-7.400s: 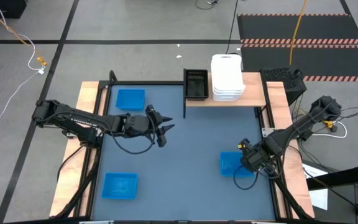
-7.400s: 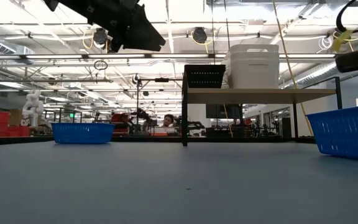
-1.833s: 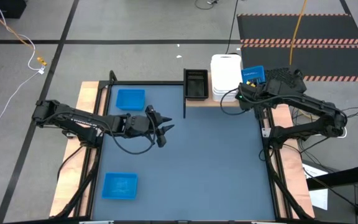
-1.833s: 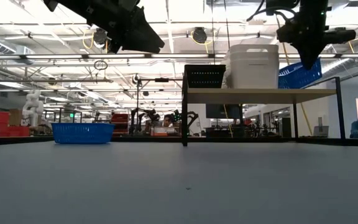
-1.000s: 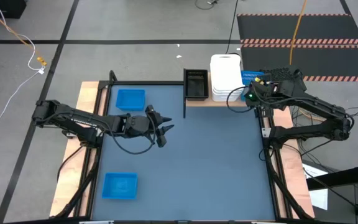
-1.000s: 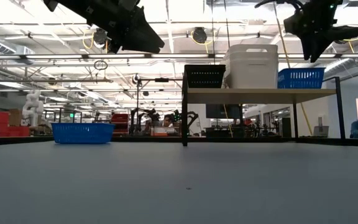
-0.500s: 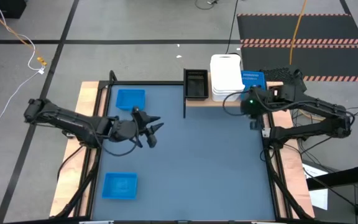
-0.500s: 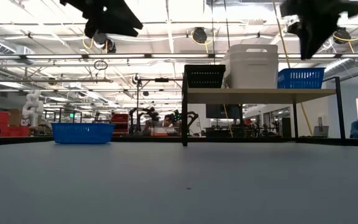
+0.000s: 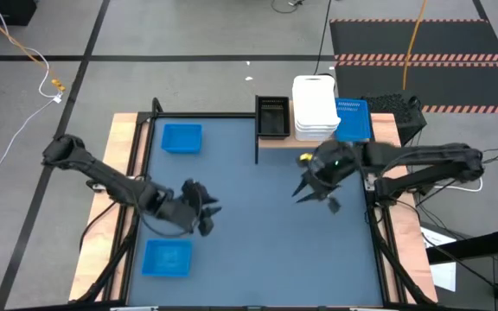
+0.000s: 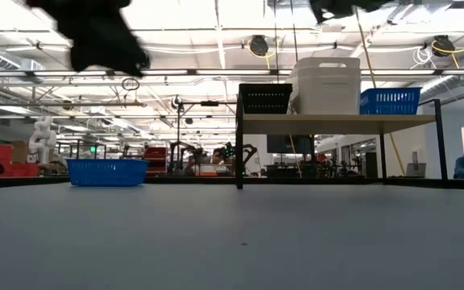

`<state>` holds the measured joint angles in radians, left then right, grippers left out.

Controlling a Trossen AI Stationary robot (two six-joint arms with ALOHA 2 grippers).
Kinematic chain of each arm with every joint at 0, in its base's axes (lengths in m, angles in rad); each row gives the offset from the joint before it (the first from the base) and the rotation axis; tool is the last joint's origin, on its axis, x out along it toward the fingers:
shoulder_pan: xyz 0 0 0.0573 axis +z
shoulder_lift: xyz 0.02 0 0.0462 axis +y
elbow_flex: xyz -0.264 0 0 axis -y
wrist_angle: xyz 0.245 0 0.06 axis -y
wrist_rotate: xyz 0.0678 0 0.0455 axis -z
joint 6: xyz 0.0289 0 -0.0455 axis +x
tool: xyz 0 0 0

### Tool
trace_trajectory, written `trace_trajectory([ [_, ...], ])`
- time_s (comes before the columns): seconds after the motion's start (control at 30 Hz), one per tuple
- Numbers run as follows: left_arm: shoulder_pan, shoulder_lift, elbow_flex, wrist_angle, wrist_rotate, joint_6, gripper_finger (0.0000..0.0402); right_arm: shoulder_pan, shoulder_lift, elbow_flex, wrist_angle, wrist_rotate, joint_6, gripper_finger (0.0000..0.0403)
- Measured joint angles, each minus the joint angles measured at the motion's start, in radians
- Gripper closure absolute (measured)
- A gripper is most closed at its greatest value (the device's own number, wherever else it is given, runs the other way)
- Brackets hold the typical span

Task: Stack baskets on shelf by color
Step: Stack the bottom blue bin on top of the blue bin on the shelf

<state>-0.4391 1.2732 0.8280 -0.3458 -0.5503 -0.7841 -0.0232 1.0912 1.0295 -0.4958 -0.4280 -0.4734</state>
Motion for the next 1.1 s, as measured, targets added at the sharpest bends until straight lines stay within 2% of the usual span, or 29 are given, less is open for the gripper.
trace_trajectory([
  [0.07, -0.064, 0.018, 0.0, -0.056, 0.0, -0.116, 0.0256, 0.033, 0.026, -0.105, 0.273, -0.021, 0.019, 0.0314],
  [0.13, -0.125, 0.038, 0.0, -0.089, 0.021, -0.226, 0.0256, 0.063, 0.091, -0.163, 0.445, -0.021, 0.078, 0.0311],
  [0.27, -0.233, 0.069, 0.0, -0.095, 0.108, -0.358, 0.0257, 0.109, 0.259, -0.162, 0.493, 0.039, 0.095, 0.0295],
  [0.37, -0.291, 0.081, -0.001, -0.097, 0.129, -0.418, 0.0257, 0.144, 0.389, -0.093, 0.539, 0.091, 0.077, 0.0277],
  [0.5, -0.349, 0.083, -0.001, -0.101, 0.158, -0.494, 0.0257, 0.186, 0.566, 0.065, 0.601, 0.09, 0.066, 0.0255],
  [0.63, -0.379, 0.083, -0.001, -0.147, 0.156, -0.549, 0.0257, 0.217, 0.734, 0.245, 0.609, 0.089, -0.028, 0.0241],
  [0.77, -0.38, 0.081, -0.001, -0.306, 0.058, -0.629, 0.0257, 0.234, 0.892, 0.407, 0.607, 0.092, -0.122, 0.0238],
  [0.87, -0.373, 0.081, -0.001, -0.433, 0.001, -0.754, 0.0257, 0.245, 0.993, 0.497, 0.645, 0.119, -0.184, 0.0238],
  [1.0, -0.373, 0.081, -0.001, -0.553, 0.036, -0.926, 0.0257, 0.253, 1.106, 0.568, 0.753, 0.16, -0.261, 0.0234],
  [1.1, -0.373, 0.081, -0.001, -0.576, 0.105, -0.975, 0.0257, 0.26, 1.173, 0.623, 0.793, 0.165, -0.327, 0.0229],
])
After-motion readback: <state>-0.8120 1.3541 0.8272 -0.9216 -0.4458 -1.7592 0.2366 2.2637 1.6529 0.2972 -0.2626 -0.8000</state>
